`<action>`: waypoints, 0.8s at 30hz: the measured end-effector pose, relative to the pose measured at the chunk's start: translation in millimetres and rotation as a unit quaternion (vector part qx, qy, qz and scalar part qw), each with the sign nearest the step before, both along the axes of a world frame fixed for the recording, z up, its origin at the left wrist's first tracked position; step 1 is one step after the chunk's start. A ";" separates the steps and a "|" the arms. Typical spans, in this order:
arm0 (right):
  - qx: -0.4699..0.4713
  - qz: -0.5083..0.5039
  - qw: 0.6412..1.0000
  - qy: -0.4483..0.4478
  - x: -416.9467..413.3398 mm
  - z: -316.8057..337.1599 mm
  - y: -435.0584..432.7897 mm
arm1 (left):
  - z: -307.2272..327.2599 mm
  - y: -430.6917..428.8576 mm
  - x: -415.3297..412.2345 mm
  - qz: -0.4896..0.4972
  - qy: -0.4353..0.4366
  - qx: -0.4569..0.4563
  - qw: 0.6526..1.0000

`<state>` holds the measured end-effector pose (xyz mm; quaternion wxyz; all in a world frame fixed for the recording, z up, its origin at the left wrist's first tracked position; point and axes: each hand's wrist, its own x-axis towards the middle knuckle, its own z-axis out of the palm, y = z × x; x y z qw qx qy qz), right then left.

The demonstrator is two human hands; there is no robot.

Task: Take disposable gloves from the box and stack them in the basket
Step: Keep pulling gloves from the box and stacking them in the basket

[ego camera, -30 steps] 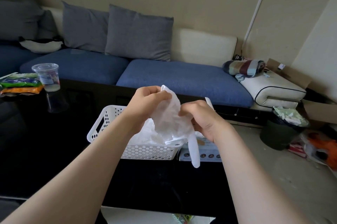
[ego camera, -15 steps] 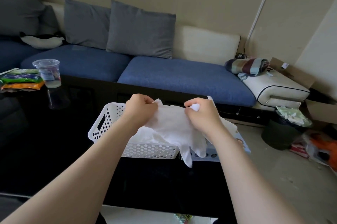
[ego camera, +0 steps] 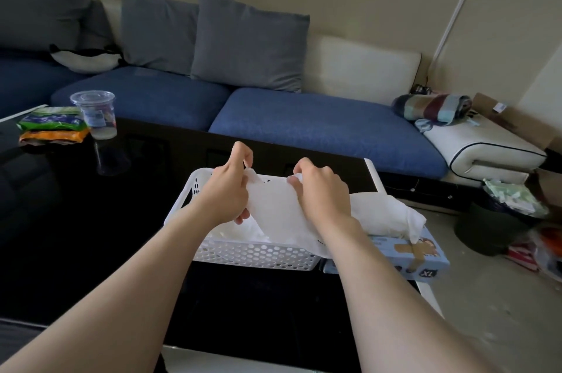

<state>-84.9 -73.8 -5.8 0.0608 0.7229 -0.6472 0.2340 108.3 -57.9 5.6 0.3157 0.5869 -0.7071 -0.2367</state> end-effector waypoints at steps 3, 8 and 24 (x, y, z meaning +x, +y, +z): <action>0.014 0.008 1.000 0.025 6.6 -4.0 -6.2 | -4.5 -5.9 9.1 0.008 -0.057 0.037 0.998; 0.037 0.021 0.998 0.051 14.2 -4.2 -9.9 | -18.1 -16.3 24.7 0.063 -0.154 0.035 0.985; 0.020 0.075 0.997 0.007 27.7 4.6 -18.4 | -4.6 -0.3 18.6 0.099 -0.328 0.112 0.933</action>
